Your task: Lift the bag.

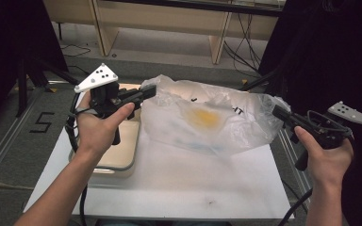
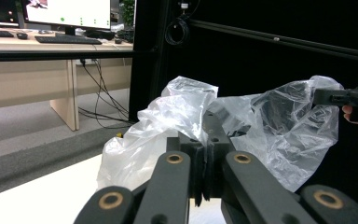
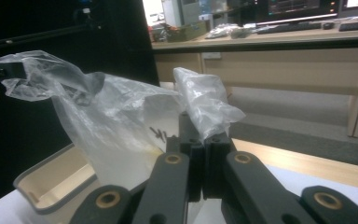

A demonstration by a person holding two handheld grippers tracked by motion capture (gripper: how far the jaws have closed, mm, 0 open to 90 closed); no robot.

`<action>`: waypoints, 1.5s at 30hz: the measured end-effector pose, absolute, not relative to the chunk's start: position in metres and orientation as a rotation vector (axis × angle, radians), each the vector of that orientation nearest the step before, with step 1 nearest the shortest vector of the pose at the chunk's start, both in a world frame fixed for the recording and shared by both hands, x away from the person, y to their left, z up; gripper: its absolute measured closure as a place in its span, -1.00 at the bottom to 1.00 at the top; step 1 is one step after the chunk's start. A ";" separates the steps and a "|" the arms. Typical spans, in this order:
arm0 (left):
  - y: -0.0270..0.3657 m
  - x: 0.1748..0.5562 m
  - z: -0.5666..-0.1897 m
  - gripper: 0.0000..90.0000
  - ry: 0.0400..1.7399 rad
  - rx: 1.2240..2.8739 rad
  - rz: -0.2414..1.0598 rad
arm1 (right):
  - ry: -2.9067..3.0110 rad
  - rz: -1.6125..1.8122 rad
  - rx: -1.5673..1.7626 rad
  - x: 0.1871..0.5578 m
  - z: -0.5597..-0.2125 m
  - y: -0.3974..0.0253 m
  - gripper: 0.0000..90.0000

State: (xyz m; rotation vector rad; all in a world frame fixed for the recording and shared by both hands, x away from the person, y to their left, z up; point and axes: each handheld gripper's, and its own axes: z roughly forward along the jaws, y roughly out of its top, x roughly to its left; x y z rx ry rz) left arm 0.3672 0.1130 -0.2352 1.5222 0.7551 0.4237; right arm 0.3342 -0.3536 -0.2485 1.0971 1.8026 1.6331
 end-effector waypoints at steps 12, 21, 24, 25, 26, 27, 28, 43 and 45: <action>0.118 0.384 -0.220 0.98 0.782 1.475 0.426 | 1.754 1.628 1.117 0.345 -0.241 -0.356 0.99; 0.116 0.392 -0.211 0.98 0.788 1.475 0.435 | 1.699 1.635 1.099 0.345 -0.224 -0.362 0.99; 0.114 0.400 -0.221 0.98 0.820 1.494 0.434 | 1.716 1.612 1.114 0.351 -0.226 -0.363 0.99; 0.113 0.403 -0.225 0.98 0.829 1.509 0.445 | 1.724 1.599 1.122 0.353 -0.228 -0.363 0.99; 0.112 0.406 -0.229 0.98 0.840 1.523 0.448 | 1.731 1.596 1.132 0.356 -0.232 -0.363 0.99; 0.111 0.410 -0.234 0.98 0.852 1.544 0.447 | 1.739 1.583 1.142 0.359 -0.236 -0.363 0.99; 0.110 0.414 -0.240 0.98 0.863 1.567 0.441 | 1.749 1.566 1.158 0.361 -0.240 -0.363 0.99; 0.115 0.442 -0.307 0.98 1.033 1.719 0.373 | 1.947 1.394 1.351 0.387 -0.319 -0.361 0.99; 0.114 0.446 -0.317 0.98 1.058 1.743 0.362 | 1.980 1.357 1.364 0.392 -0.329 -0.357 0.99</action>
